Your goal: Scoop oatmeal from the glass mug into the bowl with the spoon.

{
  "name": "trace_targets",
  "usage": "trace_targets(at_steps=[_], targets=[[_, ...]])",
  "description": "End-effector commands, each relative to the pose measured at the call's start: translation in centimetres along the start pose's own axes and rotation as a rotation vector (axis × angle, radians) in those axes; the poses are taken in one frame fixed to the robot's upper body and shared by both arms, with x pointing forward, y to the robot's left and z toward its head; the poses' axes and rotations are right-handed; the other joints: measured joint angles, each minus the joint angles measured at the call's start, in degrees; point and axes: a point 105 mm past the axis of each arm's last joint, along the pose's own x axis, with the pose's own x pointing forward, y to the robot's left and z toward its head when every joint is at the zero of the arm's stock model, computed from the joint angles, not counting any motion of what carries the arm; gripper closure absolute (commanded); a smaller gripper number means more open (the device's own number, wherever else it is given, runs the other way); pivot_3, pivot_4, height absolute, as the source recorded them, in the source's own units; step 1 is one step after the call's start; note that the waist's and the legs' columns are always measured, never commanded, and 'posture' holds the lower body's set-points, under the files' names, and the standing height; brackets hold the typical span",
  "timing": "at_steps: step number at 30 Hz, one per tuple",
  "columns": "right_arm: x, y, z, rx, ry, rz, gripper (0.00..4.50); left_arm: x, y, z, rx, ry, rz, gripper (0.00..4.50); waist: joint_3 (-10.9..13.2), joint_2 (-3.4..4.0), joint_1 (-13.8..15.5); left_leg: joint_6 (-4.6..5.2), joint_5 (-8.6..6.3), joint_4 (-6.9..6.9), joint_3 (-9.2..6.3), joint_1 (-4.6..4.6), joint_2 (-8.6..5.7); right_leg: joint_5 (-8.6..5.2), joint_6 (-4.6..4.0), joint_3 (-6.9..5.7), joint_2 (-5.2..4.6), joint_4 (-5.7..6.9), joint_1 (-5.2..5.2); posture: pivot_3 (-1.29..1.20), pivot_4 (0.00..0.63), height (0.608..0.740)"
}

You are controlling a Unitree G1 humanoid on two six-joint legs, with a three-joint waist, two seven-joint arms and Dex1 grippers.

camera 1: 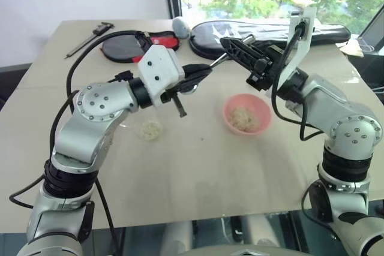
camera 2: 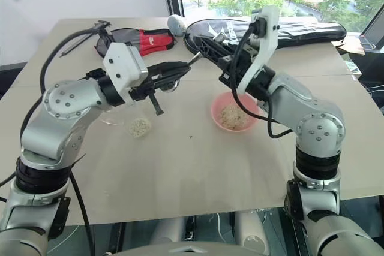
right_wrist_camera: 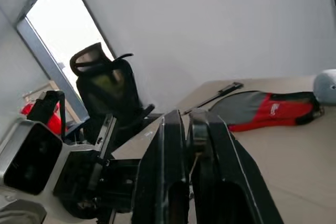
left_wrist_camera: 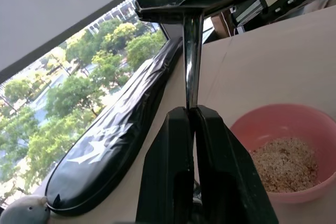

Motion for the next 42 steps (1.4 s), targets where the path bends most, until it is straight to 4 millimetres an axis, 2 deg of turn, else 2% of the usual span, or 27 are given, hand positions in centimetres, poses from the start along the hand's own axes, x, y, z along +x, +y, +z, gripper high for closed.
trace_targets(at_steps=[1, 3, 4, 6, 9, 12, 14, 16, 19, 24, 27, 37, 42], targets=[[-0.2, -0.1, 1.4, -0.024, -0.056, -0.014, 4.45, -0.3, 0.2, 0.7, 0.038, -0.019, 0.006, 4.50, 0.0, 0.01, 0.0, 0.00, 0.00, 0.00, -0.01, 0.00, 0.00, 0.00, 0.00, -0.01, 0.00, 0.00, 0.00, 0.00, 0.150, 0.740], [-0.1, -0.1, 1.4, -0.023, -0.055, -0.017, 4.45, -0.4, 0.3, 0.5, 0.035, -0.012, 0.016, 4.50, 0.0, 0.01, 0.0, 0.00, 0.00, 0.00, -0.03, 0.00, 0.00, 0.00, 0.00, -0.02, 0.00, 0.00, 0.00, 0.00, 0.150, 0.740], [-0.1, -0.1, 1.3, -0.021, -0.054, -0.017, 4.50, -0.4, 0.4, 0.5, 0.037, -0.011, 0.018, 3.95, 0.0, 0.01, 0.0, 0.00, 0.00, 0.00, -0.03, 0.00, 0.00, 0.00, 0.00, -0.02, 0.00, 0.00, 0.00, 0.00, 0.150, 0.740], [-0.1, -0.1, 1.3, -0.013, -0.056, -0.017, 4.50, -0.5, 0.4, 0.6, 0.035, -0.019, 0.027, 3.55, 0.0, 0.01, 0.0, 0.00, 0.00, 0.00, -0.02, -0.01, 0.00, 0.00, 0.00, -0.02, 0.00, 0.00, 0.00, 0.00, 0.150, 0.740], [0.0, -0.2, 1.5, 0.009, -0.073, -0.023, 4.50, -0.8, 0.7, 1.3, 0.034, -0.048, 0.058, 2.20, 0.0, 0.02, 0.0, 0.00, 0.00, 0.00, -0.04, -0.03, 0.00, 0.00, 0.00, -0.03, 0.00, 0.00, 0.00, 0.00, 0.150, 0.740], [-0.1, -0.9, 2.1, 0.056, -0.109, -0.058, 4.50, -1.7, 1.9, 2.9, 0.013, -0.130, 0.156, 2.20, 0.0, 0.02, 0.0, 0.00, 0.00, 0.00, -0.07, -0.07, 0.01, 0.00, 0.00, -0.06, 0.00, -0.02, -0.01, 0.00, 0.150, 0.740], [-0.2, -1.4, 2.4, 0.092, -0.129, -0.082, 4.50, -2.6, 3.2, 4.3, -0.064, -0.228, 0.268, 2.20, 0.0, 0.04, 0.0, 0.00, 0.00, 0.00, -0.08, -0.08, 0.01, 0.00, 0.00, -0.07, -0.01, -0.04, -0.01, 0.00, 0.150, 0.740], [-0.7, -2.8, 3.4, 0.159, -0.180, -0.141, 4.50, -6.0, 5.1, 4.3, -0.177, -0.259, 0.461, 2.20, 0.0, 0.04, -0.4, 0.00, 0.00, 0.02, -0.13, -0.11, 0.01, 0.01, 0.01, -0.09, -0.03, -0.04, -0.02, 0.00, 0.150, 0.740], [-1.1, -4.4, 4.2, 0.204, -0.215, -0.206, 4.50, -9.7, 5.7, 2.7, -0.250, -0.188, 0.637, 2.20, 0.0, 0.06, -0.7, 0.00, 0.00, 0.01, -0.42, -0.08, 0.04, 0.02, 0.01, -0.09, -0.03, 0.00, -0.04, 0.00, 0.150, 0.740], [-1.9, -6.5, 4.7, 0.223, -0.227, -0.281, 4.50, -14.6, 3.3, -0.1, -0.274, -0.039, 0.814, 2.20, 0.0, 0.07, -0.9, -0.01, 0.00, 0.00, -0.55, -0.15, 0.02, 0.01, 0.00, -0.25, -0.05, -0.02, -0.03, 0.00, 0.150, 0.740], [-2.1, -7.1, 4.6, 0.221, -0.217, -0.300, 4.50, -16.2, 1.9, -1.6, -0.299, 0.020, 0.878, 2.20, 0.0, 0.08, -0.6, -0.01, 0.00, 0.01, -0.53, -0.18, -0.03, 0.01, 0.00, -0.24, -0.10, -0.06, -0.02, 0.00, 0.150, 0.740], [-2.6, -7.8, 4.2, 0.207, -0.201, -0.334, 4.50, -18.5, -3.3, -8.5, -0.495, 0.157, 0.865, 2.20, 0.0, 0.19, 0.0, -0.01, 0.01, 0.02, -0.36, -0.22, -0.04, -0.04, -0.11, -0.38, -0.08, -0.10, 0.00, 0.00, 0.150, 0.740], [-2.9, -7.9, 4.1, 0.199, -0.203, -0.349, 4.50, -18.2, -4.1, -10.9, -0.489, 0.219, 0.832, 2.20, 0.0, 0.19, 0.0, 0.00, 0.01, 0.02, -0.36, -0.24, -0.03, -0.04, -0.11, -0.39, -0.08, -0.12, -0.01, 0.00, 0.150, 0.740]])
